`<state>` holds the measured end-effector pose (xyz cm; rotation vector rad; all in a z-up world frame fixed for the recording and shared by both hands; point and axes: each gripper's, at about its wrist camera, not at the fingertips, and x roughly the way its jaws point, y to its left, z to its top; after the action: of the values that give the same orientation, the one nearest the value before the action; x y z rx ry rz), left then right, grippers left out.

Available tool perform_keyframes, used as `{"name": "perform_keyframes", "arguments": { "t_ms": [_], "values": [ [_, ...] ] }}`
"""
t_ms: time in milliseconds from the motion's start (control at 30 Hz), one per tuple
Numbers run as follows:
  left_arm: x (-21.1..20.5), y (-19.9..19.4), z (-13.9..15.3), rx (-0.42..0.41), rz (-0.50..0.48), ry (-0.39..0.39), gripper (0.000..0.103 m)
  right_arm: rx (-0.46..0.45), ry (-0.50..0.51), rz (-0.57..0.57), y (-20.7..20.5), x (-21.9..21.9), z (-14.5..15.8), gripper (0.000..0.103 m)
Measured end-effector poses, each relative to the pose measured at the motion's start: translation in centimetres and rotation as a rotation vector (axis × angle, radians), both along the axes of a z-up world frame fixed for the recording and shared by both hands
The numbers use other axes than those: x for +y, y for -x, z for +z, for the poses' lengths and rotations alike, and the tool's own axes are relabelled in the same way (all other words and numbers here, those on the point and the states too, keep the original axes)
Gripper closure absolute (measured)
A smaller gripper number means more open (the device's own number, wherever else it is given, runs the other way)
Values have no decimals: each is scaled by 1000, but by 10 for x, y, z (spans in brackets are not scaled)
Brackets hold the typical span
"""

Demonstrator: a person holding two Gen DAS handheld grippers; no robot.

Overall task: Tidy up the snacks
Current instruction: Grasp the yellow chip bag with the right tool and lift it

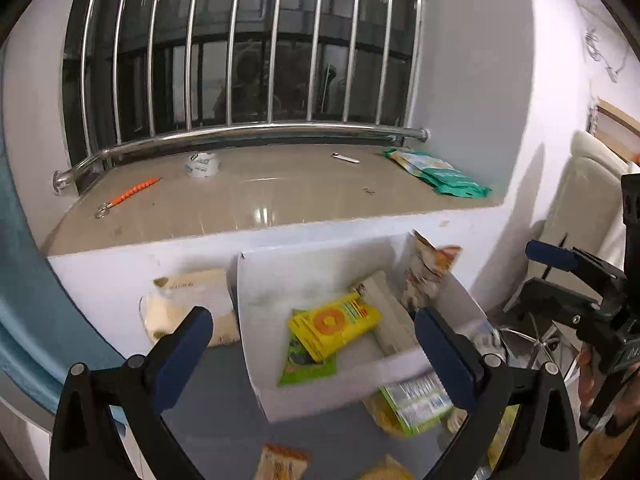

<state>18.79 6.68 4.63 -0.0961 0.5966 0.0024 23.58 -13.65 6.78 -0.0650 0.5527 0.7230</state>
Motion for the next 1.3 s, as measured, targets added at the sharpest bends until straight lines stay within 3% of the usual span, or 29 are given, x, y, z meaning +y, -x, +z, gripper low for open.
{"name": "perform_keyframes", "arguments": {
  "t_ms": [200,367,600,767,1000,1200,1267,1300],
  "values": [
    [-22,64,-19,-14,-27,-12,0,20,-37,10,52,-50,-19,0],
    [-37,108,-51,18,-33,17,0,66,-61,-40,92,-86,-57,0],
    [-40,151,-84,50,3,113,0,26,86,-144,135,-98,-117,0],
    [-32,164,-86,45,41,133,0,101,190,-233,129,-112,-148,0],
    [-25,177,-90,50,61,118,0,195,200,-244,94,-110,-174,0],
    [-16,180,-98,72,74,120,0,255,278,-286,64,-99,-204,0],
    [-15,180,-102,89,67,115,0,291,274,-264,59,-100,-214,25],
    [-16,178,-105,100,55,112,0,259,272,-271,62,-101,-212,27]
  ]
}}
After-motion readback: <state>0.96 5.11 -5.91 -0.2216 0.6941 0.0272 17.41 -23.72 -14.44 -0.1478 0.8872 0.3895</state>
